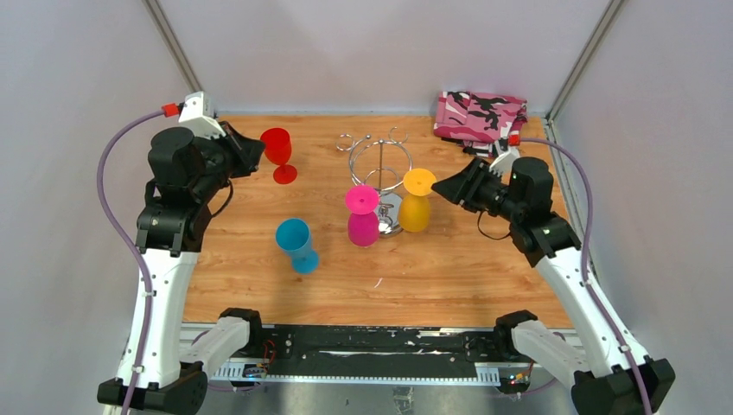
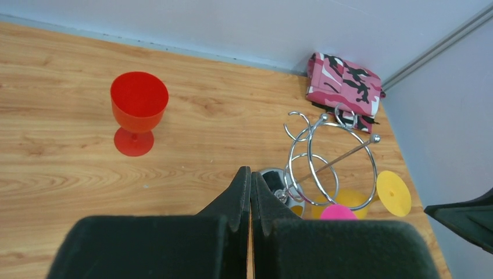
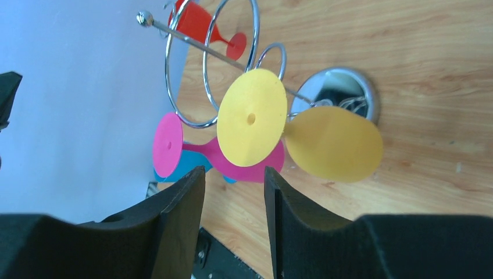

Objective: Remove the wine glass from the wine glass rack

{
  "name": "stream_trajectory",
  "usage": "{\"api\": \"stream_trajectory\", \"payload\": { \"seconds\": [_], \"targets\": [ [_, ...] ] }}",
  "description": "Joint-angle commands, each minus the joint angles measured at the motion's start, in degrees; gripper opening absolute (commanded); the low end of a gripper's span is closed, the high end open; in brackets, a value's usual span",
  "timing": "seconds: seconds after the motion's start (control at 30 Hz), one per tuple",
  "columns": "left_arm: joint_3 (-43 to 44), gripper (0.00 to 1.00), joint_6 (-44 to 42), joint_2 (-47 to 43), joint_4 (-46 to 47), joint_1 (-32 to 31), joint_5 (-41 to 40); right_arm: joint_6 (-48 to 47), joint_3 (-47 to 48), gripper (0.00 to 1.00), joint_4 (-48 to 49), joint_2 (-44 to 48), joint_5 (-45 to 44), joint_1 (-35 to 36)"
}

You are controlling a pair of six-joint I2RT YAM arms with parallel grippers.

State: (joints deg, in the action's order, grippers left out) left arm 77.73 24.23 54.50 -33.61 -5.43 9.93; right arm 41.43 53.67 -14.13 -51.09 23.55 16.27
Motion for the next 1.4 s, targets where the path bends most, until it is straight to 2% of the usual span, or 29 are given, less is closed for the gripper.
{"api": "stream_trajectory", "payload": {
  "seconds": [0.0, 0.73, 0.87, 1.2, 1.37],
  "targets": [
    [-1.16, 0.01, -0.32, 0.10, 0.95, -0.24, 0.75, 4.53, -2.63, 0.46, 7.31, -1.67, 8.72, -1.15],
    [-1.34, 0.01, -1.03, 0.65, 1.14, -0.25, 0.60, 4.94, -6.60, 0.45, 11.04, -6.50, 8.63, -3.95],
    [-1.64, 0.01, -1.03, 0.93, 1.48, -0.22, 0.56, 6.70, -7.70, 0.45, 15.05, -7.75, 9.36, -3.96],
    [-2.31, 0.01, -1.19, 0.99, 1.63, -0.20, 0.44, 16.09, -12.60, 0.37, 30.14, -10.66, 11.90, -4.06],
    [-2.65, 0.01, -1.12, 1.02, 1.63, -0.20, 0.68, 18.01, -14.16, 0.28, 31.96, -8.71, 10.04, -4.03]
  ]
}}
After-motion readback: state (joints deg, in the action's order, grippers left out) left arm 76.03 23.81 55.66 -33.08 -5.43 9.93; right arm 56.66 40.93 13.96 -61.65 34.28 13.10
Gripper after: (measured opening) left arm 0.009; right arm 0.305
